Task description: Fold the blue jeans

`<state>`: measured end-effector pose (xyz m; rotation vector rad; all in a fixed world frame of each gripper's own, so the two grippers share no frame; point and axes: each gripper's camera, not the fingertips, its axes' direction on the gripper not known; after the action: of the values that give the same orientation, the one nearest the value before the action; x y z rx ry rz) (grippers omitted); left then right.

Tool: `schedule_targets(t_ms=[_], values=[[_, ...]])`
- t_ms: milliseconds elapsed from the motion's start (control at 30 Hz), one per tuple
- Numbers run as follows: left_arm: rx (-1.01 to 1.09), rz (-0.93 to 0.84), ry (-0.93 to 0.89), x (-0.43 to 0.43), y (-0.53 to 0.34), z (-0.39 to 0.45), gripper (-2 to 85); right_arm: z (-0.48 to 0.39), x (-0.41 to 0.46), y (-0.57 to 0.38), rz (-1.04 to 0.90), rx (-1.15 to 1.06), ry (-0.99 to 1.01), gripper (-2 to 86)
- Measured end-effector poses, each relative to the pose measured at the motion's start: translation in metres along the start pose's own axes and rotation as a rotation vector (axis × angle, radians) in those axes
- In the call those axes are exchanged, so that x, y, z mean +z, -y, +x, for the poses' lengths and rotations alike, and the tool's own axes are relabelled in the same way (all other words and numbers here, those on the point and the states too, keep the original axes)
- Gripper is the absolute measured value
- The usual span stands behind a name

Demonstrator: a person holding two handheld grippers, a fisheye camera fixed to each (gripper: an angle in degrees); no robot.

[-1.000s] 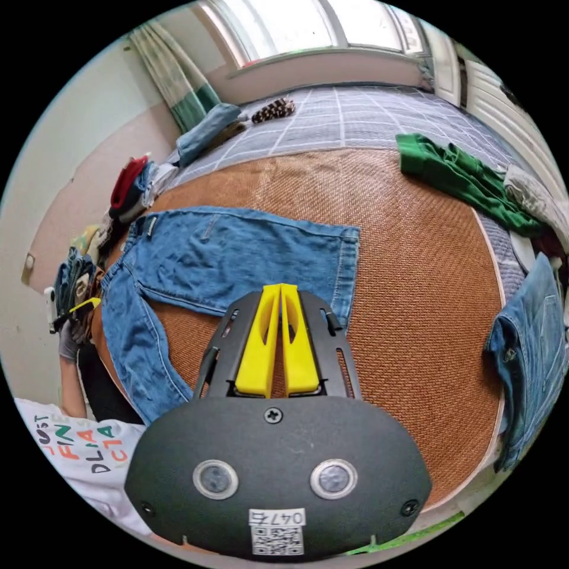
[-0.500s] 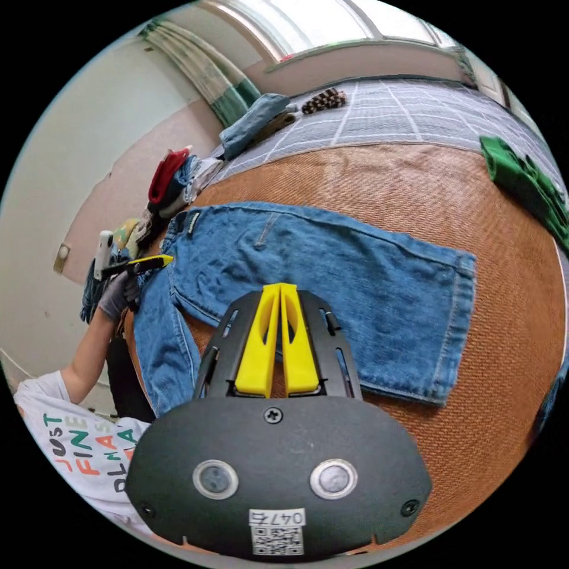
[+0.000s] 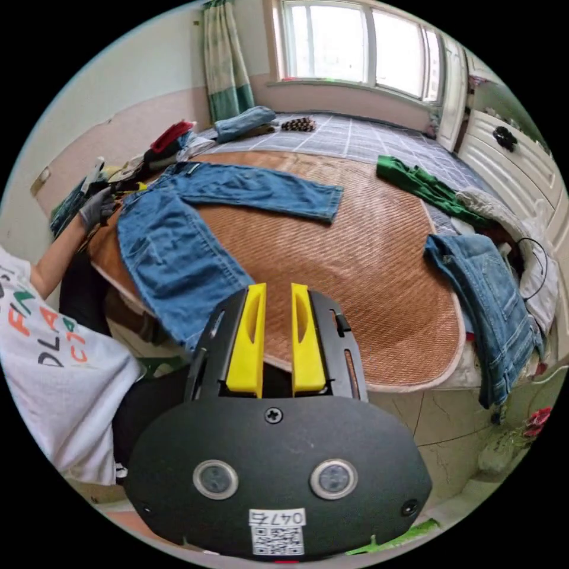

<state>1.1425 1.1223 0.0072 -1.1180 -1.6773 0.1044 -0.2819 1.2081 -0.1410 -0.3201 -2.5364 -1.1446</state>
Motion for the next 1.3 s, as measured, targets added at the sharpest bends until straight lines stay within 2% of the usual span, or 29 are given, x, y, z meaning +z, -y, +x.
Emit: schedule_targets(t_ms=[100, 233, 367, 600, 733, 967, 1167, 1300], values=[[-0.076, 0.074, 0.028, -0.047, -0.074, -0.012, 1.0, -0.033, 0.001, -0.022, 0.022, -0.077, 0.186, 5.4], [-0.326, 0.171, -0.001, -0.080, -0.176, -0.063, 7.3, -0.072, -0.005, -0.028, -0.003, -0.239, 0.186, 9.5], [-0.493, 0.153, -0.082, -0.060, -0.229, -0.111, 11.8, -0.092, 0.000, -0.025, -0.066, -0.314, 0.197, 10.6], [-0.471, 0.135, -0.165, -0.019, -0.238, -0.120, 9.7, -0.116, 0.015, -0.026, -0.180, -0.391, 0.052, 3.0], [-0.483, 0.140, -0.192, -0.007, -0.246, -0.137, 3.7, -0.117, 0.009, -0.029, -0.163, -0.396, 0.041, -0.1], [-0.374, 0.204, -0.279, -0.040, -0.264, -0.148, -0.5, -0.107, -0.022, -0.031, -0.108, -0.399, 0.028, -0.1], [-0.194, 0.066, -0.230, -0.101, -0.313, -0.129, -0.3, -0.081, -0.079, -0.031, -0.056, -0.403, 0.068, 0.0], [-0.217, 0.063, -0.264, -0.134, -0.362, -0.133, -0.2, -0.063, -0.108, -0.028, 0.037, -0.380, 0.143, 0.0]])
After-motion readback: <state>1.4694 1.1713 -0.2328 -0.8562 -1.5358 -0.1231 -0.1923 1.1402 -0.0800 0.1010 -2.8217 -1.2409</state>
